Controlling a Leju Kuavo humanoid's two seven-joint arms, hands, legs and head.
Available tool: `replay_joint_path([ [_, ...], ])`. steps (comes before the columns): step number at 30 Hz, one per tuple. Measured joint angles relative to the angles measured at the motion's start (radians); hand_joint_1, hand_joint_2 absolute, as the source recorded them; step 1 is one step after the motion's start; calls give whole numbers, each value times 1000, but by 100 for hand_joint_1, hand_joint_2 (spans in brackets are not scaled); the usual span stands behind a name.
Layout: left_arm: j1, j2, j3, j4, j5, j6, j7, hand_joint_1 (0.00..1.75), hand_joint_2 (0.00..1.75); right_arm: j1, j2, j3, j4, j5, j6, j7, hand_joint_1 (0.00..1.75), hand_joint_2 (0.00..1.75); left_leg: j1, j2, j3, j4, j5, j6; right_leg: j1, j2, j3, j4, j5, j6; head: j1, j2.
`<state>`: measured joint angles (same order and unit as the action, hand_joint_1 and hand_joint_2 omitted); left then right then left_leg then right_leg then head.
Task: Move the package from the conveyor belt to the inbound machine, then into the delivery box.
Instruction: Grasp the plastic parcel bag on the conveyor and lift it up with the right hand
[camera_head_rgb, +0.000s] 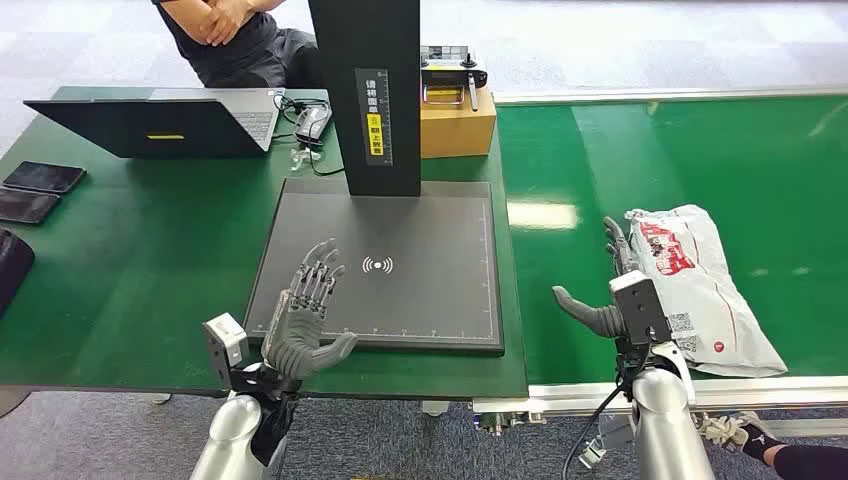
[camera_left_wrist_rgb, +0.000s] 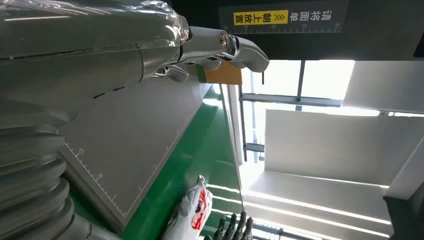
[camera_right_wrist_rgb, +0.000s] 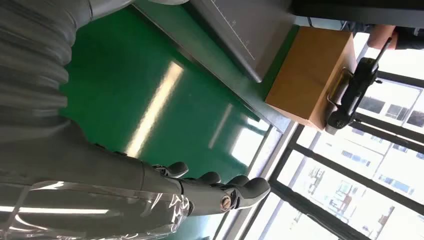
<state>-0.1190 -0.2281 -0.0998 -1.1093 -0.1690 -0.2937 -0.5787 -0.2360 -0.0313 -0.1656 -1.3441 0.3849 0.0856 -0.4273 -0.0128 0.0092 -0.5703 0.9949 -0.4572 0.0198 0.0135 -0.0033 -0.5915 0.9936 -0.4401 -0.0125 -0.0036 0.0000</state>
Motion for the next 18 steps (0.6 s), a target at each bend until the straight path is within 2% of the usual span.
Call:
replay_joint_path([
  [3, 0, 0, 1, 0, -1, 0, 0, 0, 175, -6, -2, -2, 8, 40, -35, 7, 0, 175, 0, 0, 0, 0, 0, 0, 0, 0, 0, 0, 0, 0, 0, 0],
  [9, 1, 0, 5, -7, -6, 0, 2, 0, 175, -76, -38, -34, 83, 218, -196, 65, 0, 175, 0, 0, 0, 0, 0, 0, 0, 0, 0, 0, 0, 0, 0, 0],
  [18, 0, 0, 11, -13, -6, 1, 11, 0, 175, -179, -99, -78, 259, 535, -429, 288, 0, 175, -1, 0, 0, 0, 0, 0, -1, 0, 0, 0, 1, 1, 0, 0],
])
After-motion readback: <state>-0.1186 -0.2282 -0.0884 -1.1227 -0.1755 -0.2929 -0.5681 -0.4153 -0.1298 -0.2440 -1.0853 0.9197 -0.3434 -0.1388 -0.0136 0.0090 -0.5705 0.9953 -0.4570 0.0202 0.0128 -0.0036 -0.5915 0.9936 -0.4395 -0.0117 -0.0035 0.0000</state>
